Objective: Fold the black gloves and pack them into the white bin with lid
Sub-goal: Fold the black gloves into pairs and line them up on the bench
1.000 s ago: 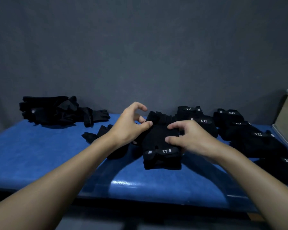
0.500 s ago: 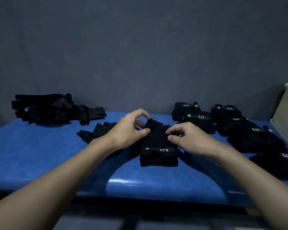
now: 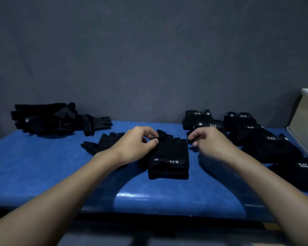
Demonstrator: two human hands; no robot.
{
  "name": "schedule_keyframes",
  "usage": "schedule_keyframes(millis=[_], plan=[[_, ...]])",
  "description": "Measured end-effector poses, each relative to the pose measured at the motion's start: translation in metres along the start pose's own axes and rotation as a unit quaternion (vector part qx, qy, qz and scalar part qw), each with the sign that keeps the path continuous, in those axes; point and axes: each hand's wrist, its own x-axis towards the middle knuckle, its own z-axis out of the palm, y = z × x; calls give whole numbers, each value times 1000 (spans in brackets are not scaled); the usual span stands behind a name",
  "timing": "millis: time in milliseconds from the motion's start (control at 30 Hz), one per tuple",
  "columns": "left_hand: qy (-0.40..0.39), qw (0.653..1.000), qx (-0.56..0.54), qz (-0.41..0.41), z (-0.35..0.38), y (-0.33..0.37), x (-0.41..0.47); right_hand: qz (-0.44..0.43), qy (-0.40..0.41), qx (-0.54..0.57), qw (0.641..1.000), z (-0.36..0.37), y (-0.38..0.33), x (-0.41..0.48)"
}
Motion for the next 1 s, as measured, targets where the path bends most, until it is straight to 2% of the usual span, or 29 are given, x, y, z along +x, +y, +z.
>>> schedule_keyframes(millis=[133, 300, 367, 467, 533, 633, 800, 1000], plan=[[-9, 1000, 14, -14, 1, -2, -1, 0, -36, 12, 999, 5, -8, -7], [-13, 1000, -10, 18, 1, -2, 1, -2, -11, 10, 1000, 6, -9, -7], [-15, 1000, -10, 5, -1, -5, 3, 1, -20, -8, 1000, 7, -8, -8], [20, 1000, -19, -13, -11, -12, 9, -63, 9, -68, 996, 10, -12, -8], [52, 999, -14, -6, -22, -14, 11, -127, 19, -65, 990, 14, -16, -10], [37, 999, 26, 5, -34, -17, 9, -178, -39, -53, 982, 23, -22, -14], [-87, 995, 42, -22, -32, -24, 2, -186, -115, -150, 964, 37, -22, -19], [-86, 993, 76, -37, -28, -28, -2, -171, -191, -226, 940, 43, -18, -18]])
